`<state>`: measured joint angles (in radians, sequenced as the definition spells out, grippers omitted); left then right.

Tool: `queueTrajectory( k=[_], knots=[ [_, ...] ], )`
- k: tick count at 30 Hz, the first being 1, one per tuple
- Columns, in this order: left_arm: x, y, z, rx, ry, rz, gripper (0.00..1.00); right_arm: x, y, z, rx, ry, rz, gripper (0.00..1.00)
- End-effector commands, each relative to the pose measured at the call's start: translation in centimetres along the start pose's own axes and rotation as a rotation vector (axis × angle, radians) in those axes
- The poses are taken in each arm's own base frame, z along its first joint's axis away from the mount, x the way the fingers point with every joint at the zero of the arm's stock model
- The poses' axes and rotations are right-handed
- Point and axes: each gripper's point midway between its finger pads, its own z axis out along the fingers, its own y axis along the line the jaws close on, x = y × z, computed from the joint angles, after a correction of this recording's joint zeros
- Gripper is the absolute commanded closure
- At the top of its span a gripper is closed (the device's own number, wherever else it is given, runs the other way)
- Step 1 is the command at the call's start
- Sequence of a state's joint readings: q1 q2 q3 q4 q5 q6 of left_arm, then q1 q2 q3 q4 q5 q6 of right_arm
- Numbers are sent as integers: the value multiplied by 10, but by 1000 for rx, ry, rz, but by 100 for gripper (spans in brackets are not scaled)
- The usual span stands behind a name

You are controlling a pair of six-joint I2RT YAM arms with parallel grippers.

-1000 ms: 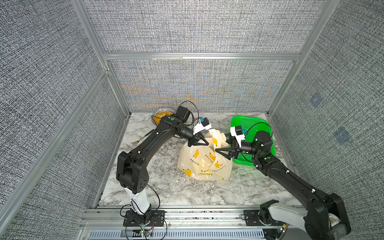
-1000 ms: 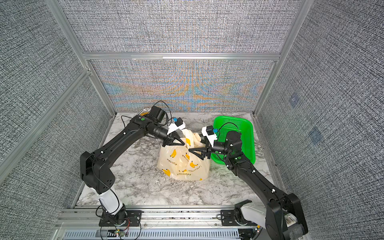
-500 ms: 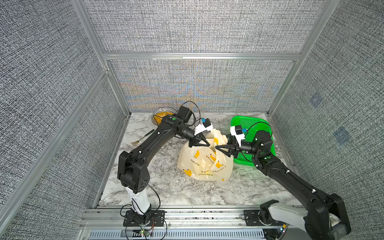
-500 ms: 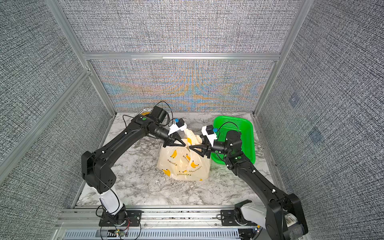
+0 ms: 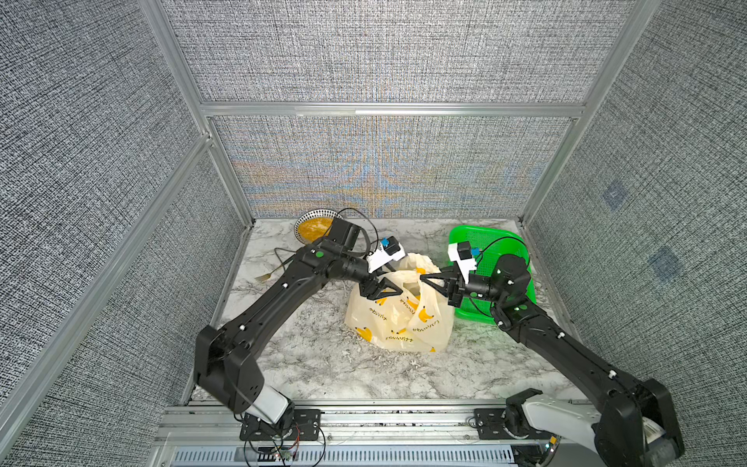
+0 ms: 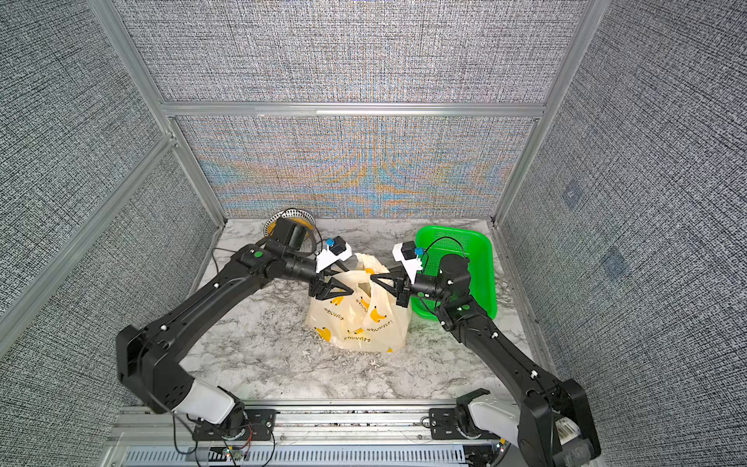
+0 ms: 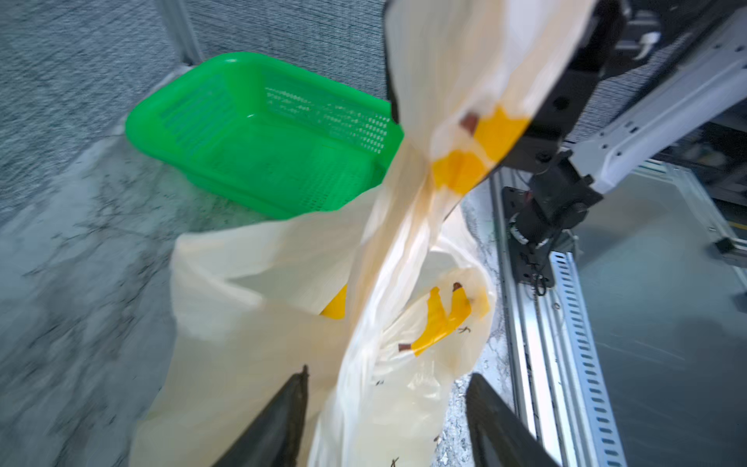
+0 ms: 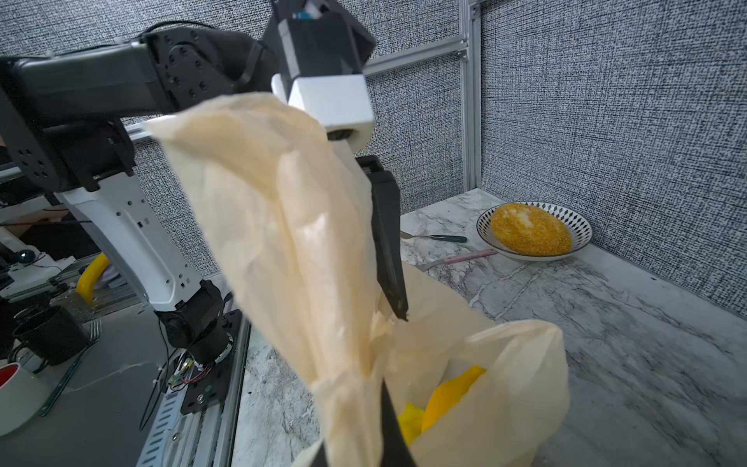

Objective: Place the banana into a plastic bag & tie a knot
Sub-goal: Cross the plastic bag at the center of the board.

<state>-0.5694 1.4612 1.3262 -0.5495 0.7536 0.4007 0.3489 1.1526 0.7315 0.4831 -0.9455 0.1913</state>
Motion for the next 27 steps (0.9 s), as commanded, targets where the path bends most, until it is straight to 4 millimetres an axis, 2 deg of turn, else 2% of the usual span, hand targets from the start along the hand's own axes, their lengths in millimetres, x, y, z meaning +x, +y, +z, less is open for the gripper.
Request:
queueTrajectory(
  k=[1,3,6,10,11,12,15,17,20,24,26,27],
  knots=[
    [-32,53,-25,-399,-161,21,28,-7,-2,1,12,-12,58,100],
    [-32,54,-31,-502,-197,59,26,-10,-4,3,18,-7,85,100],
    [-29,52,-27,-623,-203,129,19,-20,5,4,-22,-30,91,100],
    [-33,52,-14,-634,-178,169,19,-33,13,13,-84,-73,149,100],
    [-35,52,-14,-639,-188,183,19,-31,12,15,-99,-64,181,100],
    [-37,54,-14,-654,-198,193,19,-41,15,18,-122,-69,193,100],
    [-37,65,-15,-710,-182,207,21,-44,14,23,-155,-46,263,100],
    [-39,63,-11,-683,-175,216,22,-45,14,24,-154,-43,282,100],
    [-41,48,-4,-589,-189,224,25,-46,10,25,-132,-33,297,100],
    [-50,41,-8,-571,-251,229,25,-40,3,29,-113,10,326,100],
    [-55,39,-6,-547,-256,227,30,-35,-1,31,-98,32,337,100],
    [-59,38,-5,-531,-257,226,36,-32,-2,31,-93,38,342,100]
  ],
)
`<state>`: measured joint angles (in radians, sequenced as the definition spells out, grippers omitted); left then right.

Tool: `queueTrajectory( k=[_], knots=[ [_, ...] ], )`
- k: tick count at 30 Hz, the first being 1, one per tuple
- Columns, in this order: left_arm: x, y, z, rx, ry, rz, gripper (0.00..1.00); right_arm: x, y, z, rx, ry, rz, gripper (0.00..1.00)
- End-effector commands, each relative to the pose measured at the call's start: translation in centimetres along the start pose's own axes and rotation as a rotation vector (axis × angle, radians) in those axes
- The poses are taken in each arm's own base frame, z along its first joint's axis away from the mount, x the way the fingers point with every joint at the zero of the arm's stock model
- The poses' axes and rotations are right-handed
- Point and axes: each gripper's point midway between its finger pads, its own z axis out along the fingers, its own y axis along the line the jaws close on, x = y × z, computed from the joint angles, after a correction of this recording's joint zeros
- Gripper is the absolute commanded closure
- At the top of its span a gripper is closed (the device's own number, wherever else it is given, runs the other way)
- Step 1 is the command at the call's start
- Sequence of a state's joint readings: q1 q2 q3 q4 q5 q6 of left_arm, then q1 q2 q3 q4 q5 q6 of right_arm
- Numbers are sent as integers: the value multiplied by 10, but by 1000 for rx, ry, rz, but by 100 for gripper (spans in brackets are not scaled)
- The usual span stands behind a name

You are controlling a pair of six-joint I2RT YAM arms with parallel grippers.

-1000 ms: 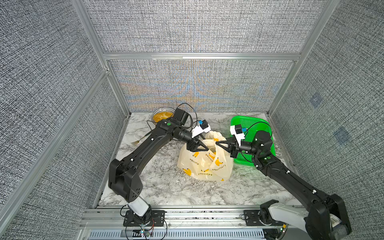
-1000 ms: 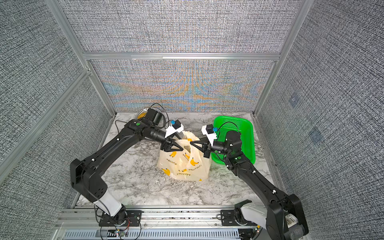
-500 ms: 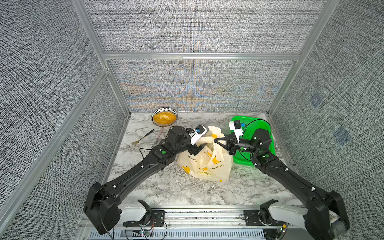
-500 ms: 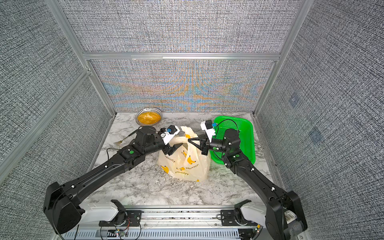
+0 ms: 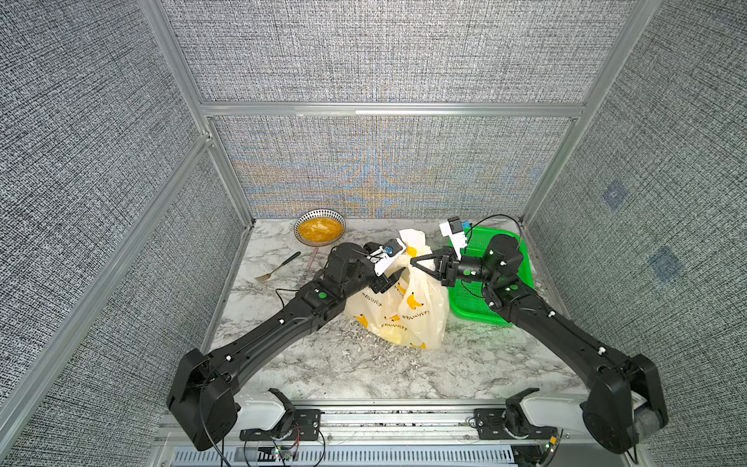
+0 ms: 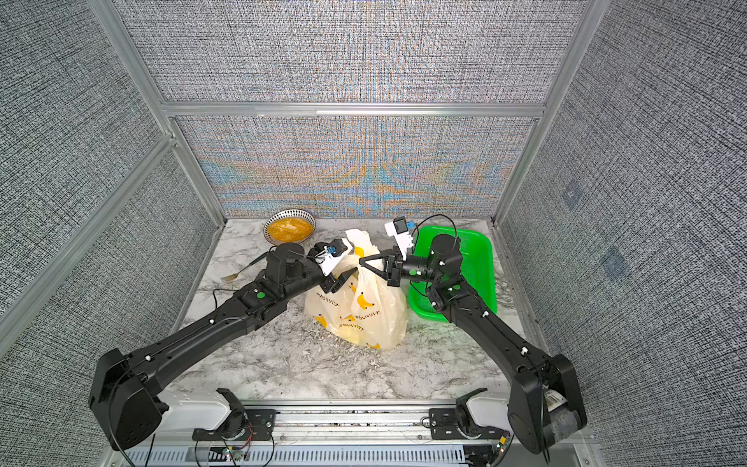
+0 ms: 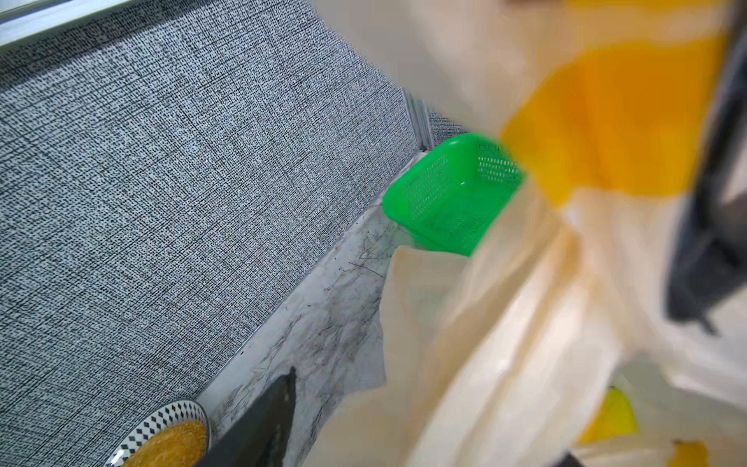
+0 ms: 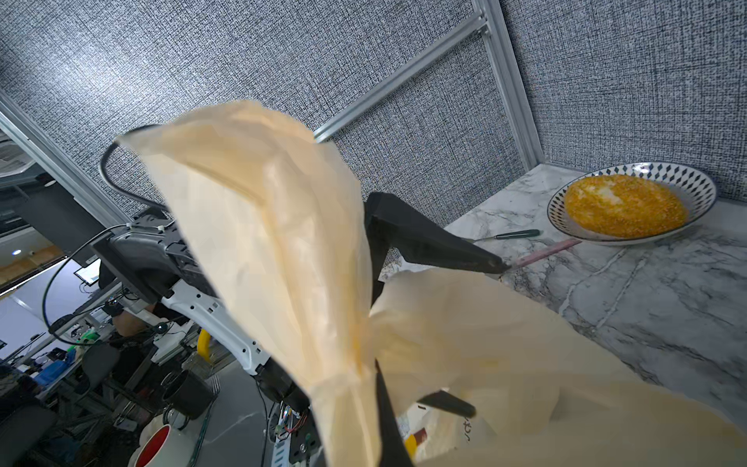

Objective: Place the banana into a plastic bag & tie a knot
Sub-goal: Cross the plastic bag at the center of the board.

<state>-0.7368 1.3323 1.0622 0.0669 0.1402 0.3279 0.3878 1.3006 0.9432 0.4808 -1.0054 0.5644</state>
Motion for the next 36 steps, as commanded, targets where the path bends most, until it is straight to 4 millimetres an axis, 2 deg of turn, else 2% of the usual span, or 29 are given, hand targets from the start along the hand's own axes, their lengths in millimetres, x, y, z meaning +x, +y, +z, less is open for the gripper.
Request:
queueTrajectory(
  k=[1,3,4,6,7,9,11,13,14,15,18,21,26,31,36],
  knots=[
    [-21,-4,1,49,-61,-15,44,8,-7,1,24,36,29,100],
    [-22,-2,1,49,-42,-20,75,10,-11,2,39,51,40,100],
    [-22,0,0,40,-32,-25,83,10,-14,1,53,56,43,100],
    [-20,1,-4,28,-19,-30,84,11,-16,1,62,58,50,100],
    [-19,0,-8,31,-18,-32,78,11,-16,1,61,59,53,100],
    [-15,-3,-14,33,-19,-40,48,11,-16,0,62,60,56,100],
    [-10,-1,-21,5,-18,-40,39,10,-17,0,62,62,60,100],
    [-3,5,-29,-53,-12,-38,34,9,-18,0,66,63,70,100],
    [-2,10,-35,-89,-16,-35,22,9,-20,0,66,67,80,100],
    [0,14,-39,-121,-18,-31,2,8,-19,0,61,69,89,100],
    [-7,24,-50,-208,-65,-31,1,5,-20,2,49,74,110,100],
    [-15,19,-56,-263,-108,35,1,6,-20,5,31,90,142,100],
    [-11,11,-47,-303,-39,233,1,13,-22,6,17,126,180,100],
    [-17,-8,-38,-304,-93,406,1,16,-19,7,6,138,213,100],
    [-29,-9,-32,-330,-122,504,1,20,-20,6,22,149,247,100]
  ],
)
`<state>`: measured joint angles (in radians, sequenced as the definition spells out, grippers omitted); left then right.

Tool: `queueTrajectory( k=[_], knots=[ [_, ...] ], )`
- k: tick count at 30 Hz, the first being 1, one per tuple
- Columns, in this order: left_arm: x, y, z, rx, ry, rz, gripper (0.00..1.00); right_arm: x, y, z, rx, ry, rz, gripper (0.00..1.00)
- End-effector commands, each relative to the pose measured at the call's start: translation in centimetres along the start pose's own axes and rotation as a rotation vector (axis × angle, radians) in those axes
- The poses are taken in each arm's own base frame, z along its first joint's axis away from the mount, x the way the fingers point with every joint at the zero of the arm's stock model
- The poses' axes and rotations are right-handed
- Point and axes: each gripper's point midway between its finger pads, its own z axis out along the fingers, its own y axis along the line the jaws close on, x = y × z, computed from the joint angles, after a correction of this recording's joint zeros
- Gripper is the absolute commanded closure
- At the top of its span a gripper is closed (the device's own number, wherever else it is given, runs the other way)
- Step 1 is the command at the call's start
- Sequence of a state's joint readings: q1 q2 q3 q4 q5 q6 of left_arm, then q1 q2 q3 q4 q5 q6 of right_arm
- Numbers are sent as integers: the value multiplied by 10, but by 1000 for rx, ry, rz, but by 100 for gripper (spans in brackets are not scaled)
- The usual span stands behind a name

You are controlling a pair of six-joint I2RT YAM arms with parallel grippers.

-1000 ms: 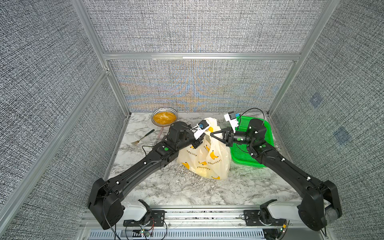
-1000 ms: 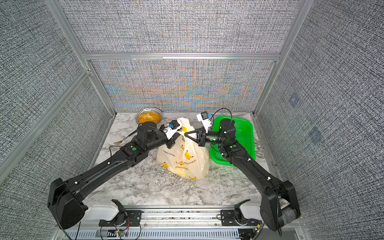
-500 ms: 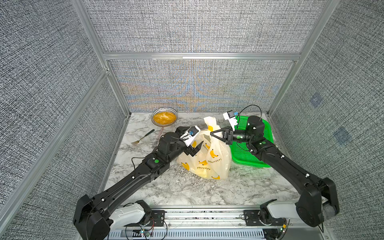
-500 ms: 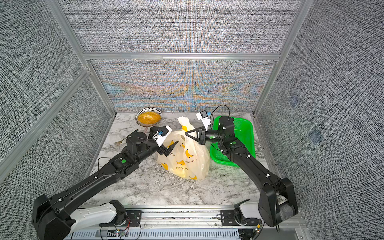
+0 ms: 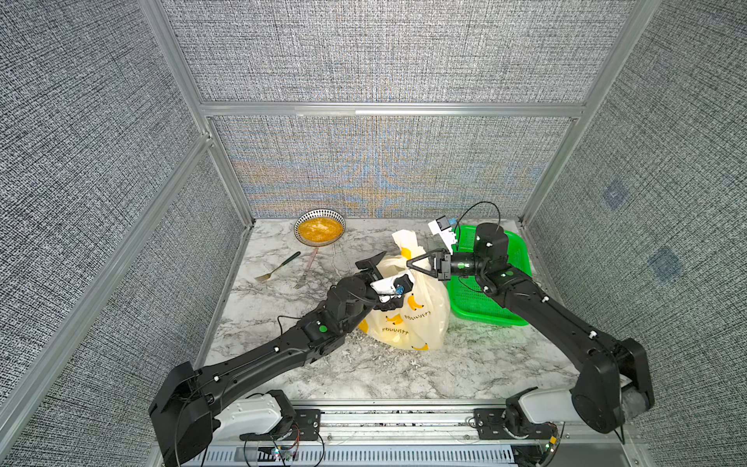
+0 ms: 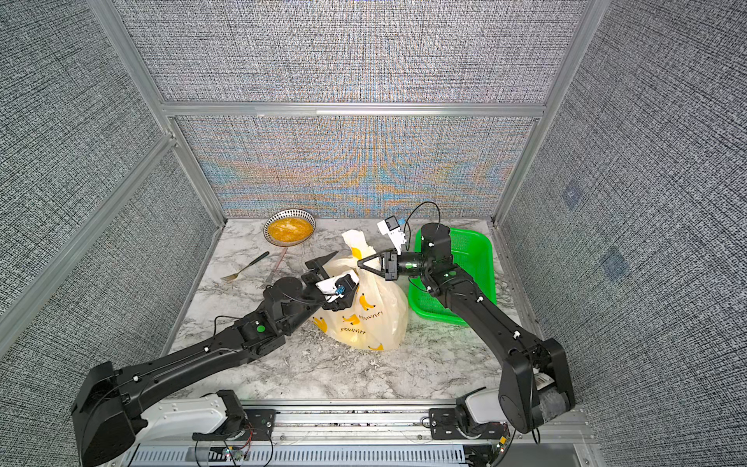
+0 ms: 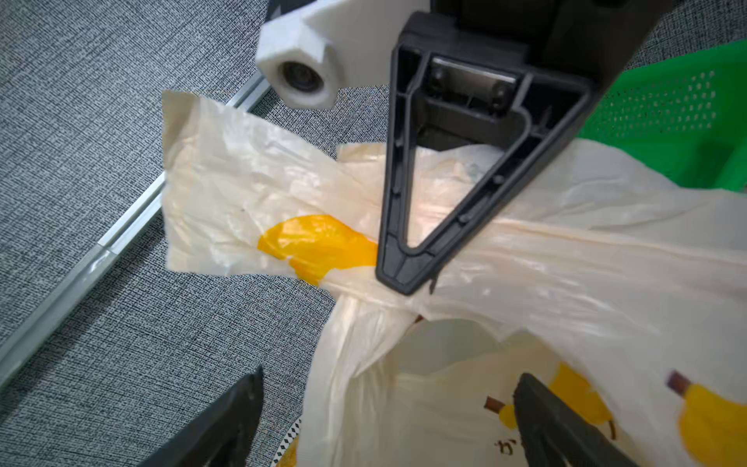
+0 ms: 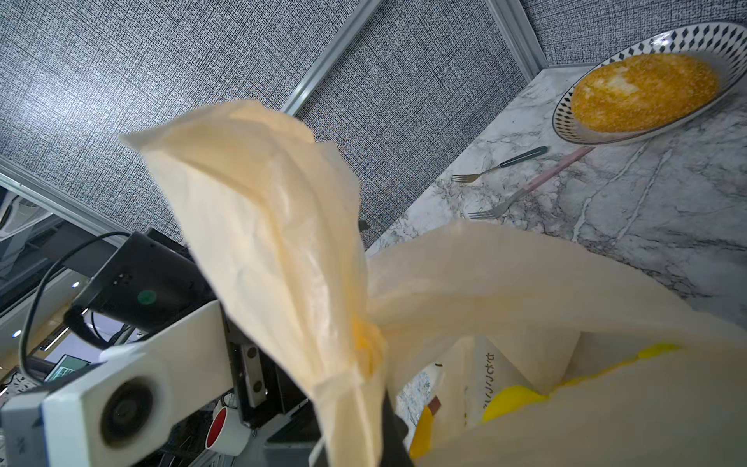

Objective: Place the banana into a plastic bag & tie a knot
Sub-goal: Cross the plastic bag at the center of the board.

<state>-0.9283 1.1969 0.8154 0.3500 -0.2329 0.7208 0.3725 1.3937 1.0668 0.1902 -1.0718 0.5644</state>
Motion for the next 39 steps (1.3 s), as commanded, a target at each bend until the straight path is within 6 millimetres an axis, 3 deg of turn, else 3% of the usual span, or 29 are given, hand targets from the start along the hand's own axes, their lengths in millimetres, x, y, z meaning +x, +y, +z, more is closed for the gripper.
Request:
queueTrajectory(
  k=[1,7,16,24,33,39],
  knots=[
    [-21,23,6,-99,-61,94,1,2,3,0,-4,11,23,100],
    [-18,18,19,-49,10,187,0,5,2,-2,6,11,34,100],
    [-34,7,13,-15,-71,241,0,13,-8,-3,34,36,92,100],
    [-43,13,-3,-19,-103,218,0,11,-14,-4,42,33,115,100],
    [-27,-9,1,85,-38,251,0,13,-13,-3,28,49,123,100],
    [-6,-17,25,106,88,369,3,19,-8,-1,10,69,126,100]
  ],
)
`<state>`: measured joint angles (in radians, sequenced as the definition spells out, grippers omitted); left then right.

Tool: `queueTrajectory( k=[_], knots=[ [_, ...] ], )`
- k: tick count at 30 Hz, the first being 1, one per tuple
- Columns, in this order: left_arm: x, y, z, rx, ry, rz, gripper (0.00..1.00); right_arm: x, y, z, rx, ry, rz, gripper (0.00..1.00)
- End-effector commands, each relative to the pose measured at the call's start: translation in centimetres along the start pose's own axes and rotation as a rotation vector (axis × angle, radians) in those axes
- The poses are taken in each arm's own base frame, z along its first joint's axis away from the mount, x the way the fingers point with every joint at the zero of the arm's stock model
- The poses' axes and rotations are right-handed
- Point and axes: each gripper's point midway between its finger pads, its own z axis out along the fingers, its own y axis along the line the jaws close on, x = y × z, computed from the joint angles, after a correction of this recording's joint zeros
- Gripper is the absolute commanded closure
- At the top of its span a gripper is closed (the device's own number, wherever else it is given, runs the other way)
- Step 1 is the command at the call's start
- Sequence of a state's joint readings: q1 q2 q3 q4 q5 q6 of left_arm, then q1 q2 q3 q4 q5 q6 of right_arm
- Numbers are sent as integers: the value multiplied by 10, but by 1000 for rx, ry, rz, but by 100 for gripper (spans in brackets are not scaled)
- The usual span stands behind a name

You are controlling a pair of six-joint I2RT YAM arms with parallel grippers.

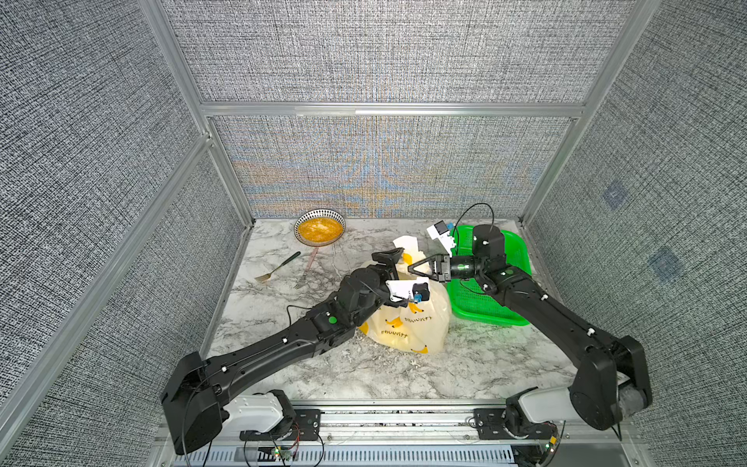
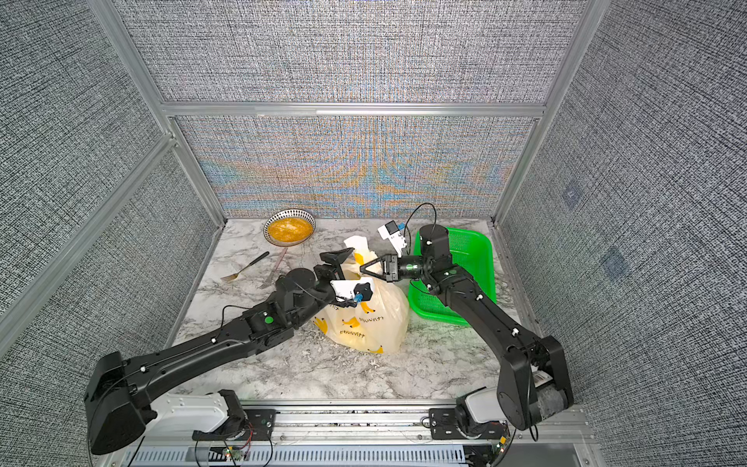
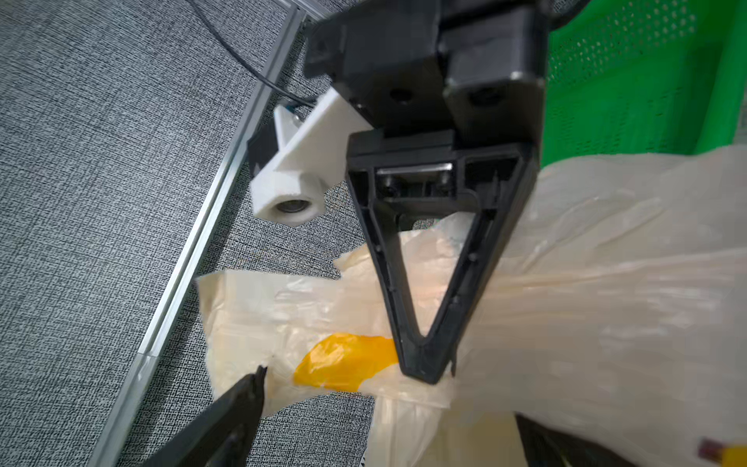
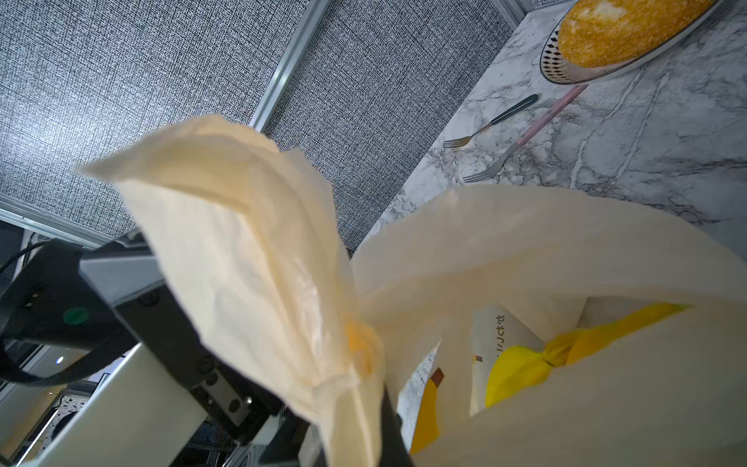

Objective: Place the banana into a plastic bag & tie a knot
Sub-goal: Cross the plastic bag at the center of the board.

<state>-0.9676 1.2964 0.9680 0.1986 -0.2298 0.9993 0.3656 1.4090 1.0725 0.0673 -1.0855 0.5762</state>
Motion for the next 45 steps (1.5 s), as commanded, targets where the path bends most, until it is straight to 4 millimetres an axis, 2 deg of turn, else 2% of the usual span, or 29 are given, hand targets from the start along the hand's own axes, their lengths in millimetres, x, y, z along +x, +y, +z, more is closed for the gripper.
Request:
queueTrajectory(
  k=[1,6,11,20,29,30,33,39,41,42,43,45],
  knots=[
    [9,-4,8,19,63,70,5,5,5,1,-16,22,-3,100],
    [7,-3,13,30,69,88,12,10,6,3,-18,42,-5,100],
    [1,7,9,10,48,84,14,14,3,3,-9,61,-4,100],
    [9,2,18,41,87,109,31,17,9,2,-32,74,-10,100],
    [16,-5,23,99,105,88,30,16,18,1,-64,76,-19,100],
    [17,-5,24,102,105,87,33,17,18,1,-66,78,-18,100],
    [21,-4,25,106,127,87,53,19,17,2,-67,81,-12,100],
    [20,-3,18,122,125,64,73,21,16,2,-68,84,-9,100],
    [19,-4,14,133,122,50,85,20,15,2,-67,84,-8,100],
    [20,-5,11,139,121,40,95,20,14,2,-67,83,-9,100],
    [19,-6,8,144,117,29,100,19,14,2,-67,82,-10,100],
    [16,-11,2,167,97,9,100,19,14,2,-73,81,-11,100]
  ],
)
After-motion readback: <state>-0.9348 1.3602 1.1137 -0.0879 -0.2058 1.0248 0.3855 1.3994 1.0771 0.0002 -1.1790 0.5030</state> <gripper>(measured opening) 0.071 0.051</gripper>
